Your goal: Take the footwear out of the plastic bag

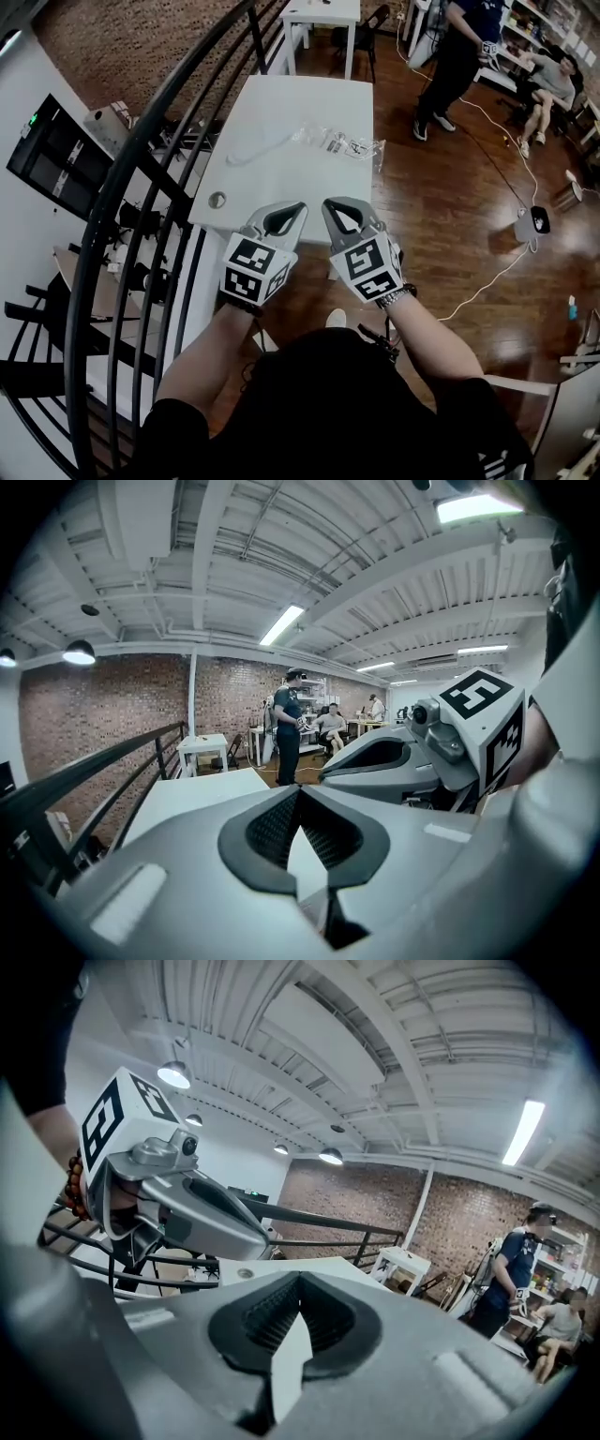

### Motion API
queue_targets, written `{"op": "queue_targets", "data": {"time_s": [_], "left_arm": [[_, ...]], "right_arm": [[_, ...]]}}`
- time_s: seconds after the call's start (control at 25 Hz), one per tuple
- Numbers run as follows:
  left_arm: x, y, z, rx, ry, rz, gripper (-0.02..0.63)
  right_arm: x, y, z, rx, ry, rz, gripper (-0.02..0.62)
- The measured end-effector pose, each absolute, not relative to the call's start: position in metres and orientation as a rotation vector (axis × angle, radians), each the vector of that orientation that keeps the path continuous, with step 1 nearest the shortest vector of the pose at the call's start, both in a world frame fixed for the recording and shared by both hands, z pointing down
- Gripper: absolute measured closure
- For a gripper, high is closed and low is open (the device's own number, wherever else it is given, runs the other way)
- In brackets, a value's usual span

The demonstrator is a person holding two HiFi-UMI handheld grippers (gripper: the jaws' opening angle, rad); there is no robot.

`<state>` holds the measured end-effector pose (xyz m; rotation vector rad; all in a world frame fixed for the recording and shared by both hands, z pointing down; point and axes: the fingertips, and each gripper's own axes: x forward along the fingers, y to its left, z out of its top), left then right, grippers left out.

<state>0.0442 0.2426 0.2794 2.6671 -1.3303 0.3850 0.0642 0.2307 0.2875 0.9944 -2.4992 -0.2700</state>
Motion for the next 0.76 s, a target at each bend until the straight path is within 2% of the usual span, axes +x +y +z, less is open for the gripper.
{"op": "queue_targets", "data": {"time_s": [0.76], "left_arm": [[0.006, 0.328, 0.281, 2.682, -1.343, 0.346, 0.591]], "right_arm": [[0.023, 0.319, 0.280, 1.036, -2.505, -0.314, 0.603]]}}
